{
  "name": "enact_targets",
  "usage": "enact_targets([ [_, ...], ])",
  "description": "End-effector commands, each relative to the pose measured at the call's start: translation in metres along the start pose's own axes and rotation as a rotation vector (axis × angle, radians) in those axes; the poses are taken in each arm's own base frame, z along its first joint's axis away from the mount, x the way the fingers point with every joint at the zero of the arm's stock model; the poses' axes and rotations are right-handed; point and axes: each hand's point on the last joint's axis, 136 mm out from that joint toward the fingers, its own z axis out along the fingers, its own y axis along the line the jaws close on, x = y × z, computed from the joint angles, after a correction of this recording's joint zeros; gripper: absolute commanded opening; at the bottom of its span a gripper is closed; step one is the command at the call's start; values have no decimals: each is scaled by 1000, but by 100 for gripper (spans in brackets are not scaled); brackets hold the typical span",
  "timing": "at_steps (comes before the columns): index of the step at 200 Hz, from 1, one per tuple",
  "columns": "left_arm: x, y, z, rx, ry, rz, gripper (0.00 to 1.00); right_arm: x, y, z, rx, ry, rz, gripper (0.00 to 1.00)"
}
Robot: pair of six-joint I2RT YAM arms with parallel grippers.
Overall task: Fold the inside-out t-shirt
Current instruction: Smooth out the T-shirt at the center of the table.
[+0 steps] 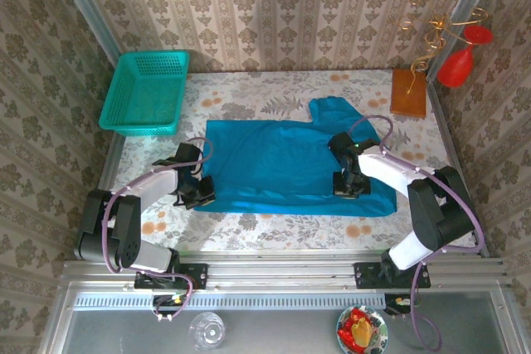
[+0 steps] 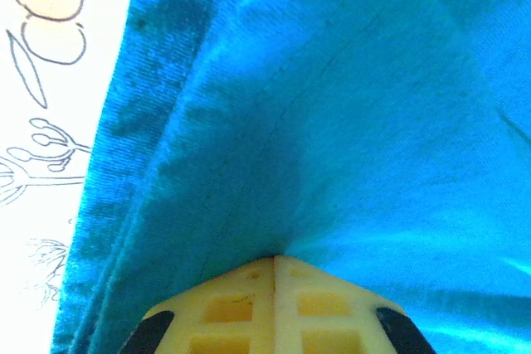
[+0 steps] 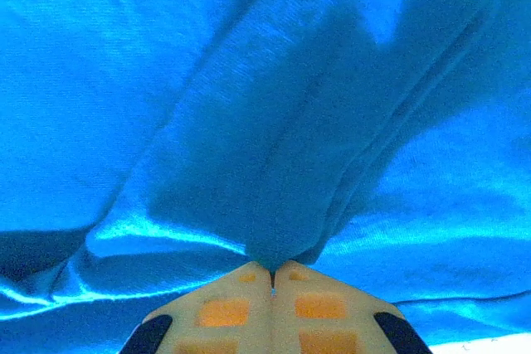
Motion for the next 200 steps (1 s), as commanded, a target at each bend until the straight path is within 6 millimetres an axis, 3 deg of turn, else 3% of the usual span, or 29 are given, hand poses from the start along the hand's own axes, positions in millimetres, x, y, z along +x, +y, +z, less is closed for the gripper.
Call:
enact_targets([
  [1,10,22,0,-82,22,-11,1,-16,3,-24,-17,-60,9,0],
  [41,11,25,3,-98,29,-13,1,-43,14,-41,-34,-104,-8,0],
  [85,14,28,3,-101,23,-22,1,-67,18,-35,-10,-84,-28,0],
  [118,15,29,-1,-100,7,-33,1,-73,14,-28,22,-44,-46,0],
  [145,15,28,-5,-92,-5,-36,1,-73,22,-34,-25,-44,-76,38],
  [176,12,25,-8,-85,-14,-35,2,-68,22,-52,-115,-102,-49,50],
  [200,10,22,-10,-79,-18,-32,2,-57,10,-47,-203,-93,62,59],
])
